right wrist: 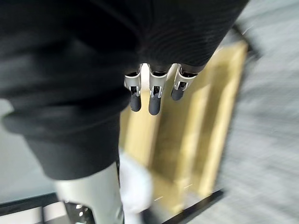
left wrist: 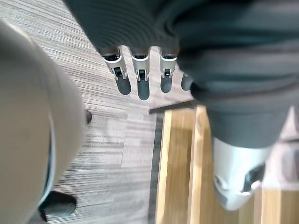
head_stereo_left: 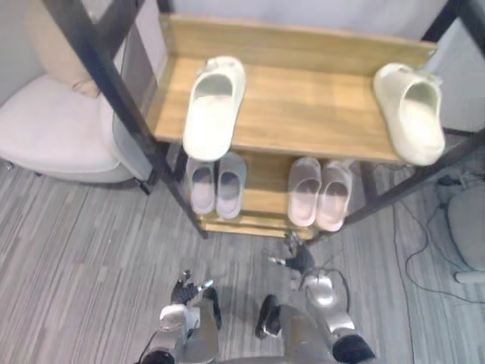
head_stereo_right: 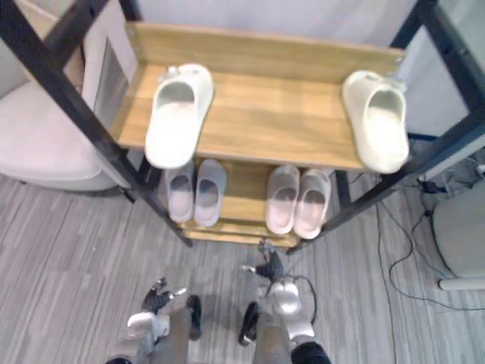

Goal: Organize the slippers on the shoe rack

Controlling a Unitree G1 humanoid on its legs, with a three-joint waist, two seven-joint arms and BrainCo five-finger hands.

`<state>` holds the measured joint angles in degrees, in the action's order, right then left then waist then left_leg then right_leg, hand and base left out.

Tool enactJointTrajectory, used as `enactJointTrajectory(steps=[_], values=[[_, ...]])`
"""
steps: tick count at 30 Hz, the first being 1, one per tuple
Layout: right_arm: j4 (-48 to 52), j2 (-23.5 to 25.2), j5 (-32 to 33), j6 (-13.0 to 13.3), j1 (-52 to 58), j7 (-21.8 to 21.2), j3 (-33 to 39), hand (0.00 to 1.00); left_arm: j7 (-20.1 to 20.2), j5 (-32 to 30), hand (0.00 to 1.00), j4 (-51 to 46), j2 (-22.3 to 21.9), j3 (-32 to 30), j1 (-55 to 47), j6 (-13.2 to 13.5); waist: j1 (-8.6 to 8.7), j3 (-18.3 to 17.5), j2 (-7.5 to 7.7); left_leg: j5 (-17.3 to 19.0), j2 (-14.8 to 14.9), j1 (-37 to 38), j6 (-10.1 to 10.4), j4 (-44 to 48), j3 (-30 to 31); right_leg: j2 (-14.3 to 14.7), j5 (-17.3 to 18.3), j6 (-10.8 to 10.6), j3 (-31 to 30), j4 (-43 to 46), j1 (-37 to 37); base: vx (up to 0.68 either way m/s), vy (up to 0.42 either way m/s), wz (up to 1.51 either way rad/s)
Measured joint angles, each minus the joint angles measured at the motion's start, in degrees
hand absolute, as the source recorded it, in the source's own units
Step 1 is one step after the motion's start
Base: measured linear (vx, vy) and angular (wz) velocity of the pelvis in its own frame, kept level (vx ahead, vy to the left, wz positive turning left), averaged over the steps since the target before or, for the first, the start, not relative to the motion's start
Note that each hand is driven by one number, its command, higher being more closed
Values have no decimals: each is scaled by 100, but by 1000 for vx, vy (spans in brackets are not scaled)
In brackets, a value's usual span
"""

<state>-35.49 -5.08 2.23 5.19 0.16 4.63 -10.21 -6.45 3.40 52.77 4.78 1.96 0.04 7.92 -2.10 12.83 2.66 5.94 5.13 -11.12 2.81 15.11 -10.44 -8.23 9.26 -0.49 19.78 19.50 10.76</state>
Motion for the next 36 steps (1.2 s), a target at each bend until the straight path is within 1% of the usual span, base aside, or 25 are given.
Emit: enactJointTrajectory(steps=[2, 3, 7, 10, 13, 14, 17, 19, 20, 24, 26, 28, 29, 30, 32, 33, 36], values=[[-423, -2, -8, -18, 214, -50, 183, 0, 55, -119, 0, 30, 2, 49, -126, 0, 40, -186, -60, -232, -72, 401, -4, -614, -6, 89, -209, -59, 42, -557, -366, 167, 40, 2], [-775, 4, -20, -27, 291, -120, 345, 0, 59, -225, 0, 48, 9, 74, -192, 0, 50, -277, -109, -337, -95, 686, 2, -952, -29, 156, -356, -96, 58, -939, -667, 148, 33, -1], [-1384, 5, -240, -57, 371, -129, 579, 0, 70, -389, 0, 148, 16, 144, -228, -3, 67, -406, -195, -385, -137, 1084, -3, -1253, -45, 262, -591, -155, 80, -1520, -1190, 99, 28, -1], [-1812, 20, -283, -70, 374, -127, 786, 0, 113, -447, 0, 156, 17, 246, -235, -3, 72, -483, -228, -387, -183, 1313, -5, -1369, -48, 294, -714, -197, 85, -1828, -1493, 41, 32, 0], [-1989, 4, -389, -77, 375, -124, 847, 0, 135, -471, 0, 190, 18, 431, -234, -2, 77, -517, -241, -426, -220, 1512, -16, -1504, -31, 309, -780, -218, 86, -1998, -1674, 0, 0, 0], [-2007, 17, -412, -76, 378, -124, 903, 0, 138, -509, 0, 191, 16, 556, -241, -2, 84, -536, -242, -441, -229, 1530, -23, -1531, -20, 311, -796, -220, 84, -2031, -1692, -24, 22, 4], [-2068, 23, -438, -86, 360, -123, 986, 0, 161, -565, 0, 150, 12, 1211, -177, -1, 108, -612, -280, -587, -275, 1583, -56, -1740, 15, 314, -873, -225, 96, -2143, -1724, -29, 19, 8], [-2076, 28, -436, -120, 343, -122, 986, 0, 176, -561, 0, -79, 6, 1625, -184, -1, 115, -611, -286, -645, -293, 1700, -70, -1855, 17, 323, -929, -227, 92, -2226, -1817, -34, 23, -1], [-2078, 34, -436, -121, 348, -121, 985, 0, 202, -561, 0, -360, 15, 1917, -183, 1, 124, -619, -283, -670, -307, 1739, -79, -1901, 19, 325, -942, -229, 89, -2267, -1846, -41, 23, -3], [-2085, 29, -431, -120, 348, -118, 985, 0, 332, -529, 0, -1583, 24, 2751, -130, 35, 145, -634, -306, -744, -359, 1751, -122, -2005, 54, 318, -1034, -248, 102, -2391, -1879, -48, 32, 3], [-2101, 24, -388, -116, 342, -116, 978, 0, 466, -359, 0, -2221, 33, 3196, -56, 65, 167, -645, -325, -798, -387, 1762, -145, -2097, 117, 315, -1045, -283, 143, -2412, -1885, -30, 34, 13], [-2174, 17, -379, -100, 343, -116, 966, 0, 592, -196, 0, -2889, 52, 3516, -62, 89, 167, -650, -321, -799, -400, 1762, -147, -2097, 137, 308, -1051, -292, 151, -2431, -1900, -8, 30, 5], [-2173, 15, -378, -99, 343, -115, 955, 0, 622, -147, 0, -3137, 72, 3600, -62, 100, 168, -656, -321, -799, -402, 1761, -147, -2097, 142, 306, -1052, -292, 154, -2432, -1902, 0, 0, 0], [-2173, 8, -377, -94, 355, -116, 938, 0, 685, 54, 0, -3611, 101, 3715, -60, 143, 170, -674, -327, -799, -404, 1761, -147, -2098, 144, 306, -1054, -290, 155, -2441, -1906, 0, 0, 0], [-2172, -6, -350, -81, 379, -116, 928, 0, 685, 422, 0, -4144, 119, 3790, -42, 182, 173, -709, -349, -798, -405, 1761, -147, -2098, 150, 308, -1058, -283, 160, -2457, -1914, 19, 6, 2], [-2169, -48, -321, -44, 380, -115, 849, 0, 677, 799, 0, -4623, 117, 3811, 65, 244, 171, -767, -386, -797, -405, 1762, -147, -2099, 165, 310, -1062, -274, 170, -2456, -1923, 45, 12, 3], [-2169, -124, -215, -41, 380, -113, 707, 0, 665, 1194, 0, -5157, 121, 3859, 351, 277, 170, -826, -435, -797, -406, 1764, -146, -2100, 180, 311, -1058, -277, 188, -2455, -1933, 40, 10, 3]])
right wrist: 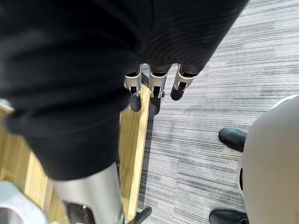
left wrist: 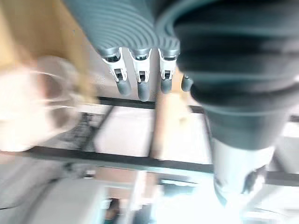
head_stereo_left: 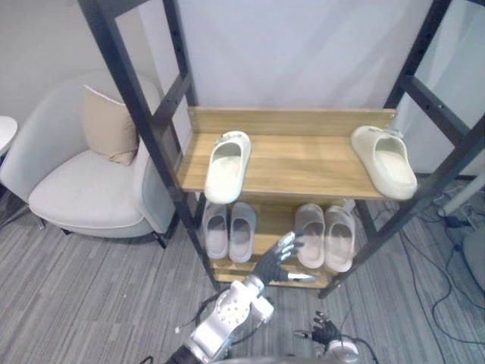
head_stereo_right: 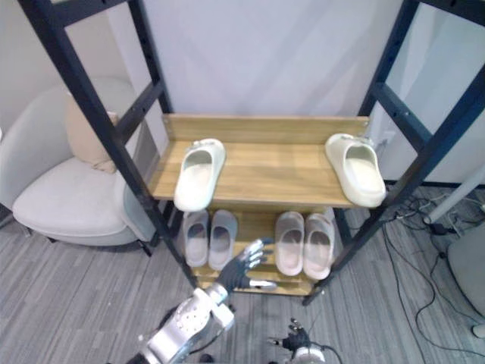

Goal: Organize the slippers on the shoe rack

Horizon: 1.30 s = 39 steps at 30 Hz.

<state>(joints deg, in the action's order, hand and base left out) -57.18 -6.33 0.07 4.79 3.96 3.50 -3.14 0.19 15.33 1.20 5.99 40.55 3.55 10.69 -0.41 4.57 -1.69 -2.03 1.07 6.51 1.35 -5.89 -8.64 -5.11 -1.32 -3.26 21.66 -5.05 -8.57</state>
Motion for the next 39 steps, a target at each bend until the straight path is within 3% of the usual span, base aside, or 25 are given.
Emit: enactJointTrajectory(steps=[6, 13, 19, 29, 39], values=[[0, -23, 5, -1, -11, -7, -183, 0, -181, 200, 0, -575, 21, -140, 867, 38, 0, -65, 27, 13, 2, 51, 8, -4, 6, -21, 10, -9, 9, -2, -54, 4, 2, 1], [-3, -51, 9, -12, 31, -19, -170, 0, -687, 217, 0, -735, -37, -1058, 1988, 159, 18, -134, 99, 17, -4, 32, 4, -3, 3, -33, 11, -12, -2, 0, -42, 0, 0, 0], [10, -52, 7, -73, 18, -92, -139, 0, -909, 158, 0, 126, 29, -1785, 2766, 190, 56, -178, 140, 9, -47, -33, -4, -2, 22, -33, 3, -14, 26, 1, 23, 5, 3, 0], [13, -39, 7, -150, -32, -133, 78, 0, -1240, 151, 0, 1841, 775, -2601, 3223, -52, 162, -130, 203, 9, -73, -59, -3, -3, 51, -35, 8, -7, 84, -9, 46, -1, 1, 1], [17, 8, 8, -151, -61, -193, 246, 0, -1250, -75, 0, 2229, 1355, -2964, 3685, -177, 217, -3, 237, 6, -90, -171, -6, -1, 102, -40, 14, -2, 119, -2, 137, 20, 10, 2]])
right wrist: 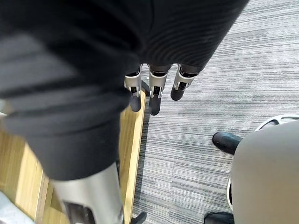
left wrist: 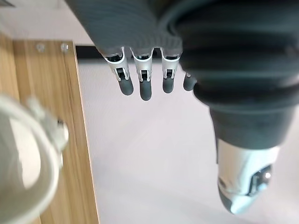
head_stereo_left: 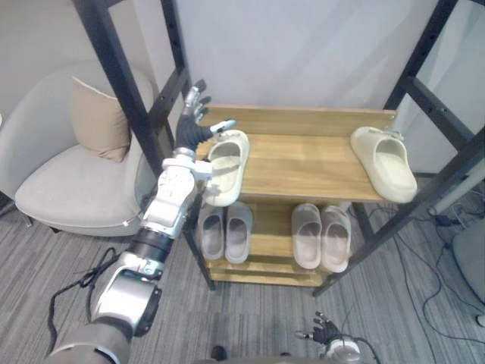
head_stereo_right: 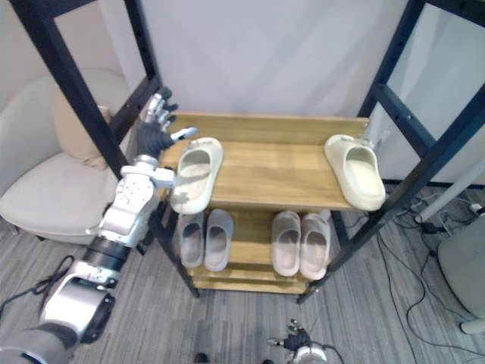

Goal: Organize the slippers on the shoe rack

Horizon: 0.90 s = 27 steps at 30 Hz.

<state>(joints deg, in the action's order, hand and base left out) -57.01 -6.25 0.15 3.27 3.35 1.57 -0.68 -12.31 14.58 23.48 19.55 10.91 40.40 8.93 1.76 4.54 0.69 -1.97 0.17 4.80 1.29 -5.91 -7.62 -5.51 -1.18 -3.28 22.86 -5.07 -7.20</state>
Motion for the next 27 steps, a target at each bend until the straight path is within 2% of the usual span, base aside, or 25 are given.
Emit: enactJointTrajectory(steps=[12, 18, 27], values=[[21, 5, 22, 8, -10, -50, 4, 0, 5, -221, 0, 766, 126, -25, 585, -117, 55, 127, -22, -1, 22, -79, 0, -1, -74, 17, 22, 64, -107, 1, 121, -4, 4, -3], [166, 5, 107, 9, 4, -50, 27, 0, 6, -341, 0, 1067, 134, -30, 704, -212, 143, 197, -42, 3, 25, -180, 5, 0, -101, 22, 19, 62, -135, 2, 230, 15, 7, -2], [210, 5, 110, 16, -11, -49, 40, 0, 3, -602, 0, 1487, 144, -50, 868, -334, 154, 304, -57, 3, 28, -225, 6, 1, -117, 30, -6, 80, -157, 5, 251, 20, 3, -1]])
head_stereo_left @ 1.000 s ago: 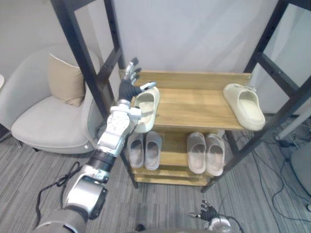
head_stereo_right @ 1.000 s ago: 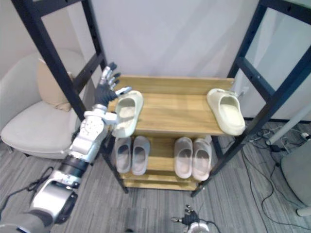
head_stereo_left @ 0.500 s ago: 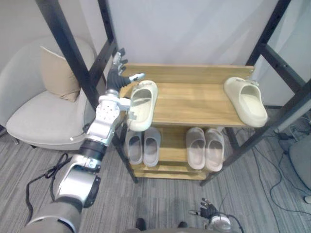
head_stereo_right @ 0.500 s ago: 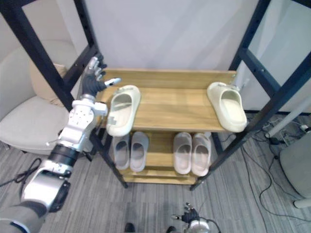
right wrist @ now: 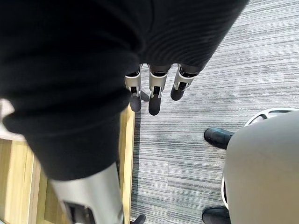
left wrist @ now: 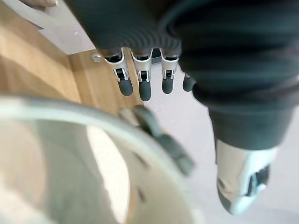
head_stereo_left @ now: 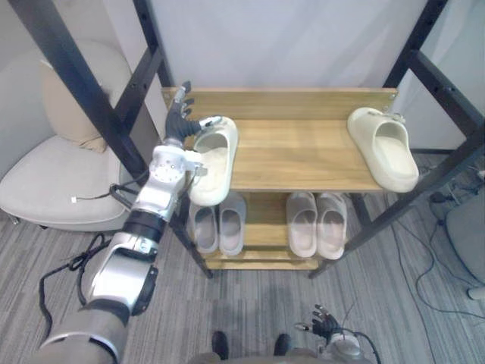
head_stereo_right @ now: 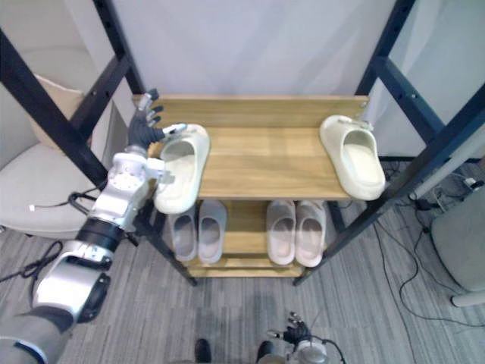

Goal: Organize the slippers on the shoe rack

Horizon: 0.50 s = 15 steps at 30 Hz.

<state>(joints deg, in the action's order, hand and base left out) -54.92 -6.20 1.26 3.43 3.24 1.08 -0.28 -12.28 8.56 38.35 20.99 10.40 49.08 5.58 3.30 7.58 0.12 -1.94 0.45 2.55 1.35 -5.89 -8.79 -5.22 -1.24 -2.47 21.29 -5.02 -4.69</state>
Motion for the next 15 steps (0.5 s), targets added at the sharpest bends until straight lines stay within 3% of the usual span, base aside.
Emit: enactJointTrajectory(steps=[15], values=[[23, -4, 109, 56, -10, -12, 4, 0, 6, -524, 0, -135, 122, -158, -31, -27, -31, 79, -47, 0, 22, -21, 0, -1, -23, 5, 19, 29, -42, 86, 72, -6, 7, -2]])
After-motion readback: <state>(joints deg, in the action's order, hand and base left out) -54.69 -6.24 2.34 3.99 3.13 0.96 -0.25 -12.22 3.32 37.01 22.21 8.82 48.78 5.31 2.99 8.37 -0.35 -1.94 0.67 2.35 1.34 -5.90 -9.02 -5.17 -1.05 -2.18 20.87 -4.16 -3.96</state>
